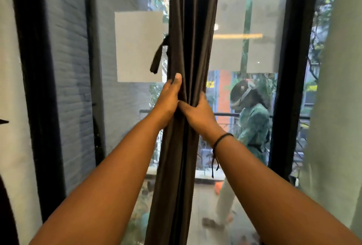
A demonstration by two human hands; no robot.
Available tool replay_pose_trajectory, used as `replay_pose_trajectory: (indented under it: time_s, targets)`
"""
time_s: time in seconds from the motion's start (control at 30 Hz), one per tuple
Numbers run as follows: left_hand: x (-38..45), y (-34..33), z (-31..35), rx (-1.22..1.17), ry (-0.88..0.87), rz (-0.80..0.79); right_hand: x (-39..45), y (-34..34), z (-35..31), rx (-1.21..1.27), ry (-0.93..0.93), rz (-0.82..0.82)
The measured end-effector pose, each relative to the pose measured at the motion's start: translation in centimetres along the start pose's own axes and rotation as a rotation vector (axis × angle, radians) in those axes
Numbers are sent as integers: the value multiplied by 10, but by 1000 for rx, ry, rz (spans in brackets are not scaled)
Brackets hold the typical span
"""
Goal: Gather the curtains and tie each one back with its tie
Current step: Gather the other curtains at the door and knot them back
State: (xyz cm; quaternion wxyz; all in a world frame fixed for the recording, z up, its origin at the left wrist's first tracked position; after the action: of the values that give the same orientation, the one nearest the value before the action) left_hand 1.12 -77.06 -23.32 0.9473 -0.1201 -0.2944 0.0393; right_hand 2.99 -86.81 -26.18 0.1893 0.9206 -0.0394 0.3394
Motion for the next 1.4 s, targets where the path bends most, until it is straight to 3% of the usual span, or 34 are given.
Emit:
replay_pose_trajectory:
  time_s: [0.33, 0.53, 0.7, 0.93, 1.03, 1.27, 1.4]
  targets:
    - [29, -10, 61, 187, -68, -27, 62, 39, -83, -14, 67, 146]
    - [76, 11, 89, 209, -233, -4, 94, 55, -112, 33, 66, 287]
    - [112, 32, 103, 156, -155, -13, 110, 33, -118, 88, 3, 244]
    - [149, 63, 87, 267, -93, 11, 120, 19, -105, 268, -72, 176]
    - [164, 71, 84, 377, -150, 17, 124, 17, -100, 300, -63, 185]
    - [167, 53, 86, 318, -177, -101, 132, 28, -83, 326, -42, 163]
    - [165, 31, 83, 312, -173, -65, 136, 28, -77, 479, -17, 25]
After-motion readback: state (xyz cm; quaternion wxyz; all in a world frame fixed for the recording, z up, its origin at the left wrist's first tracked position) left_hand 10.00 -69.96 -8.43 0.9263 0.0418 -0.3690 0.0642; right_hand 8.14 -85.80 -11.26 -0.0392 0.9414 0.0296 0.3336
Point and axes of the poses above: each hand's wrist, its own x-axis towards the middle knuckle, its own y-axis out of the back of the hand, z = x × y, the point moved 5 cm from there along x, towards the middle knuckle, and after that the axes turned 13 degrees about -x, right-handed, at the moved point
